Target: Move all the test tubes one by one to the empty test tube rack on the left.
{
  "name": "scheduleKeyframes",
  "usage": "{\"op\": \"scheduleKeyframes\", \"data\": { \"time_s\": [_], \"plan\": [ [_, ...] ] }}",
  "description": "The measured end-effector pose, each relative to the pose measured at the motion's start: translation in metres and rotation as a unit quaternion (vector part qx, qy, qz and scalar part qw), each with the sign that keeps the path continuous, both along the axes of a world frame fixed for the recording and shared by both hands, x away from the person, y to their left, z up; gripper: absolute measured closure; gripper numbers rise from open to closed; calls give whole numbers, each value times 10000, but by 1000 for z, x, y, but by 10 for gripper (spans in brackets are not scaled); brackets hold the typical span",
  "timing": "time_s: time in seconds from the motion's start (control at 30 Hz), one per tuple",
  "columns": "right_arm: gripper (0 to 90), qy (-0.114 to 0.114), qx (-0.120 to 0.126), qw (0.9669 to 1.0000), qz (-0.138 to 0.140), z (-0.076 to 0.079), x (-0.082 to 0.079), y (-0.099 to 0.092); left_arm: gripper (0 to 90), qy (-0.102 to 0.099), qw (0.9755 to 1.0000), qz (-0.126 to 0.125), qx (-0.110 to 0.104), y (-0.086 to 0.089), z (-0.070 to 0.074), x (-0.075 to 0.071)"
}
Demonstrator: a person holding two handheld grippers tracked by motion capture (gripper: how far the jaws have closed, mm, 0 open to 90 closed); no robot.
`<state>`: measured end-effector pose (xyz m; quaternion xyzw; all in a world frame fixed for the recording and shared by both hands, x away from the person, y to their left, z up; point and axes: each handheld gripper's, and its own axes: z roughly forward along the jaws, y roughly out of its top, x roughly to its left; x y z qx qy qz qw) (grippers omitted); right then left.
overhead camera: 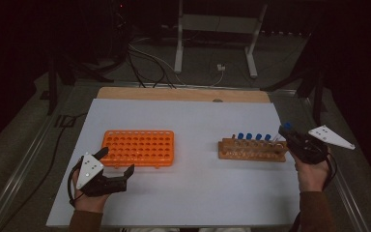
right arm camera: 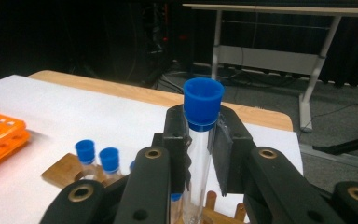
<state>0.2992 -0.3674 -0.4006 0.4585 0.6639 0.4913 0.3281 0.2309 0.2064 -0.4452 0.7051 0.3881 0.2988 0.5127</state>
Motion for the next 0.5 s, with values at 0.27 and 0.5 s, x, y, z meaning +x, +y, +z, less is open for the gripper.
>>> {"op": "scheduleKeyframes", "data": {
  "time_s": [0.27,0.5],
  "plan": [
    [770,110,85,9997,216,0,-7,6,7,125,9997,-206,-59,-19,7,14],
    [770,157,103,9987,470,0,-7,19,7,82,9990,-437,-58,-37,11,29]
  ]
}}
